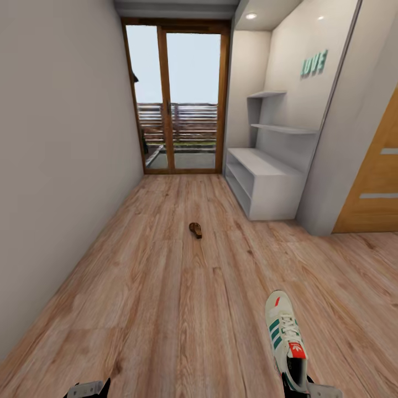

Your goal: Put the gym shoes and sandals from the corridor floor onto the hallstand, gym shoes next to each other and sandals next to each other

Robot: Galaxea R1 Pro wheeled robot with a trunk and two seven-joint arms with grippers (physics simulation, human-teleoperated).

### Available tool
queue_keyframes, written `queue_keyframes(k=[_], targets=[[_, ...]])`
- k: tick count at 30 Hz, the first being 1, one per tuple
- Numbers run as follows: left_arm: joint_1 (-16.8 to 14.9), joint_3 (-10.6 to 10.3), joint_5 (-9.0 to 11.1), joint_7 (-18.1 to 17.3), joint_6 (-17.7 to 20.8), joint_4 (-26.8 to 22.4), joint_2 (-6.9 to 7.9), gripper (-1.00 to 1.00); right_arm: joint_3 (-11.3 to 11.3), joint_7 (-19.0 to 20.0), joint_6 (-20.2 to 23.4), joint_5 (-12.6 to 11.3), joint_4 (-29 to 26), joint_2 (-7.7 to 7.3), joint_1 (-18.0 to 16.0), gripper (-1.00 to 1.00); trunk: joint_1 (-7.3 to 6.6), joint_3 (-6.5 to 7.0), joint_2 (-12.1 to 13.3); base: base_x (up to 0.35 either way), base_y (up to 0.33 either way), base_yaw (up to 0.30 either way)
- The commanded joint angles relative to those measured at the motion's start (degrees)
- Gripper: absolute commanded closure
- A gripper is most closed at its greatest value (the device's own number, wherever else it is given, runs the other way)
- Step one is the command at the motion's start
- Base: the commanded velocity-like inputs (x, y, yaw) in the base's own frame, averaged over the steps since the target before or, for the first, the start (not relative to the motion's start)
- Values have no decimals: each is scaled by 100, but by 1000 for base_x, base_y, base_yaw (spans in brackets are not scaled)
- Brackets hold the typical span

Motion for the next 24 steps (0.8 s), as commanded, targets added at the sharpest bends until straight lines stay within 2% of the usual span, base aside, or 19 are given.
queue_keyframes(k=[1, 9, 24], targets=[[-3, 14, 60, -58, -3, 5, -2, -100, 14, 8, -18, -51, 3, -1, -3, 100, 2, -5, -2, 339, 0, 0], [-3, 13, 60, -58, -3, 5, -7, -100, 13, 9, -18, -51, 7, -1, -3, 100, 2, -5, -2, 340, -6, 0], [-3, 13, 60, -58, -3, 5, -7, -100, 14, 9, -18, -51, 2, -1, -3, 100, 2, -5, -2, 339, -71, 0]])
